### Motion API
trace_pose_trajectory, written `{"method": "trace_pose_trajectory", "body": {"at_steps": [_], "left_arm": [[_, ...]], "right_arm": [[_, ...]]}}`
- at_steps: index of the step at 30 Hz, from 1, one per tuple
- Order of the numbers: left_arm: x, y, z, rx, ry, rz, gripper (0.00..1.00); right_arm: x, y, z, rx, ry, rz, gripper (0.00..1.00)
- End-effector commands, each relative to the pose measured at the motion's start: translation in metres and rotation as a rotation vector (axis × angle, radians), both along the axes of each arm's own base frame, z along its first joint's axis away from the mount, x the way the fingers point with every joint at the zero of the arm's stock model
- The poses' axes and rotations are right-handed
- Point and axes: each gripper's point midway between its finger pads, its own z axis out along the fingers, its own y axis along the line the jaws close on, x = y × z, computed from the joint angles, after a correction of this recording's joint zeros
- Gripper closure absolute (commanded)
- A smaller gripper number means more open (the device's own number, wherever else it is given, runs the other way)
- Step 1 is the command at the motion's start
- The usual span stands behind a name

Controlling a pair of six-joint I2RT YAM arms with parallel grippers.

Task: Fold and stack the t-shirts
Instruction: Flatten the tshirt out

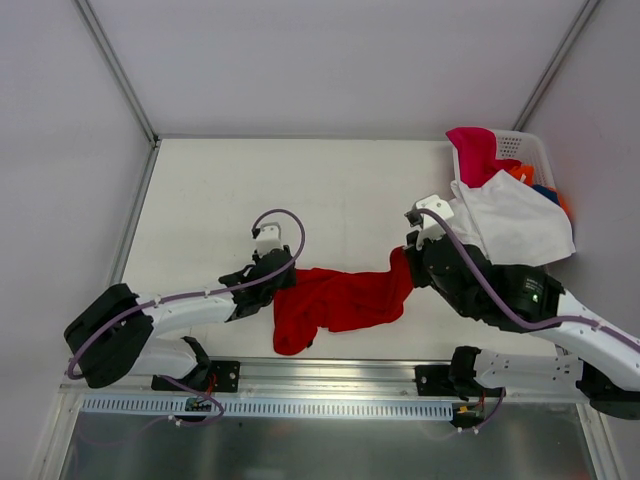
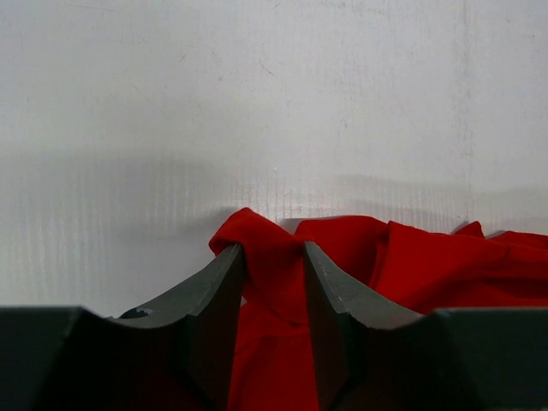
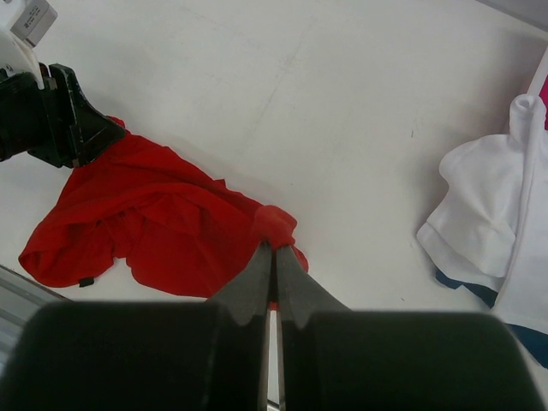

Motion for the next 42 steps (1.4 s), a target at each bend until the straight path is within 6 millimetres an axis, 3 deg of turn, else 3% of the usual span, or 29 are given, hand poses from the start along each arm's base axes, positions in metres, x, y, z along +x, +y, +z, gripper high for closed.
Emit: {"method": "trace_pose_trajectory", "body": {"at_steps": [1,4,7,11,17,22,24,25,28,29,30,32,33,34,36,37,42], "left_arm": [[0.004,-0.003,0.000,-0.001,-0.013,0.014,0.66],[0.003,-0.004,-0.007,0.002,-0.003,0.010,0.69],[0.003,-0.004,-0.015,0.018,0.012,0.010,0.78],[0.005,-0.008,-0.024,0.050,0.035,-0.007,0.99],[0.009,-0.016,-0.015,0.049,0.017,-0.043,1.00],[0.015,-0.019,0.034,0.048,-0.066,-0.086,1.00],[0.015,-0.016,0.066,0.053,-0.114,-0.107,1.00],[0.016,-0.016,0.095,0.017,-0.167,-0.111,1.00],[0.009,0.000,0.126,0.057,-0.206,-0.127,1.00],[0.005,0.006,0.154,0.022,-0.256,-0.123,1.00],[0.000,0.014,0.159,0.051,-0.256,-0.131,1.00],[-0.009,0.027,0.193,0.016,-0.321,-0.131,1.00],[-0.015,0.035,0.197,0.028,-0.316,-0.135,1.00],[-0.022,0.042,0.221,-0.015,-0.360,-0.135,1.00],[-0.033,0.052,0.234,-0.020,-0.370,-0.143,1.00],[-0.041,0.062,0.258,-0.063,-0.413,-0.136,1.00],[-0.079,0.104,0.317,-0.147,-0.531,-0.150,1.00]], "right_arm": [[0.001,-0.004,0.006,0.050,-0.019,-0.031,1.00],[0.000,-0.007,0.005,0.058,-0.019,-0.033,0.99],[-0.001,-0.008,-0.001,0.060,-0.011,-0.036,1.00],[-0.002,-0.012,-0.005,0.064,-0.009,-0.044,0.99],[-0.003,-0.018,-0.007,0.072,-0.013,-0.055,1.00],[-0.003,-0.017,-0.005,0.075,-0.014,-0.056,0.99],[-0.002,-0.015,-0.001,0.067,-0.019,-0.053,0.99],[-0.001,-0.016,0.006,0.069,-0.031,-0.048,1.00],[0.000,-0.019,0.024,0.086,-0.053,-0.051,1.00],[-0.001,-0.021,0.028,0.084,-0.058,-0.047,0.99],[-0.001,-0.021,0.032,0.092,-0.062,-0.041,1.00],[-0.004,-0.024,0.042,0.112,-0.072,-0.028,0.99],[-0.005,-0.025,0.044,0.116,-0.071,-0.018,0.99],[-0.007,-0.027,0.046,0.115,-0.068,-0.013,1.00],[-0.009,-0.030,0.054,0.118,-0.073,0.000,0.99],[-0.011,-0.035,0.054,0.096,-0.067,0.003,0.99],[-0.028,-0.069,0.100,0.234,-0.107,0.025,0.99]]}}
